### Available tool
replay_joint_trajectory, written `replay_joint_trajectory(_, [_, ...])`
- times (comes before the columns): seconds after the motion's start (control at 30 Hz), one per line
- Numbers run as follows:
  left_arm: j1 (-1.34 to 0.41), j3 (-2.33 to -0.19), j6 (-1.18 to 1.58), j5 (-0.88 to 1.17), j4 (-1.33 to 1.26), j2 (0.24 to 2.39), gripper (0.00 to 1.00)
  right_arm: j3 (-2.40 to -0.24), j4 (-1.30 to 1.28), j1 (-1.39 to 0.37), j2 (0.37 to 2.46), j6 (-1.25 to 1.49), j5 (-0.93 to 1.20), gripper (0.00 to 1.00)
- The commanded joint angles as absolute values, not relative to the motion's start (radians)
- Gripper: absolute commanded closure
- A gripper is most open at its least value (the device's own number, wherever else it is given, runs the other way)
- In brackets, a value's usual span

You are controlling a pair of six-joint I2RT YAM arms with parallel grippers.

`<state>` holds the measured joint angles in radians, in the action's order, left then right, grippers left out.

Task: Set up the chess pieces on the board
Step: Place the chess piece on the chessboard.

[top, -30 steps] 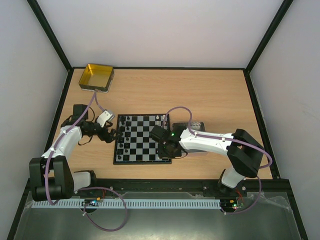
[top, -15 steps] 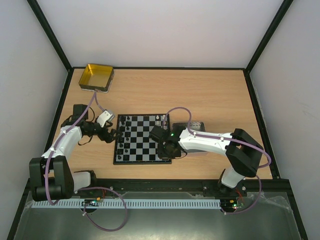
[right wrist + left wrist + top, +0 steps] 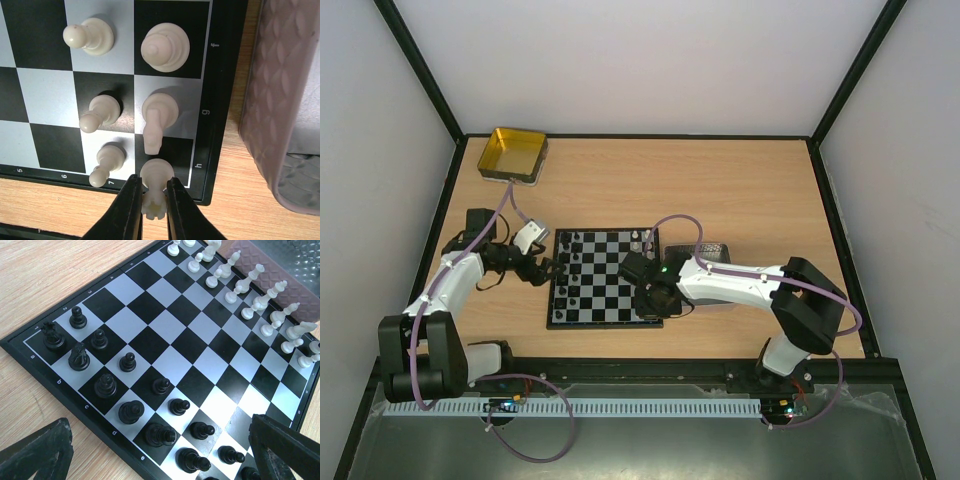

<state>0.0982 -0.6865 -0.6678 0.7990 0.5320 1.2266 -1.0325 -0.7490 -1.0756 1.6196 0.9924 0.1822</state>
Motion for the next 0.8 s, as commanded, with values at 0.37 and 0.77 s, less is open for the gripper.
replay_joint_trajectory(0.37, [0.095, -0.675, -0.670, 0.806, 0.532, 1.220, 0.05, -1.043, -0.767, -1.083, 1.650, 0.988, 0.164, 0.86])
replay_joint_trajectory(0.77, [0.095, -0.677, -0.669, 0.805, 0.532, 1.221, 0.04, -1.070, -0.779, -1.084, 1.646, 0.978, 0.146, 0.75])
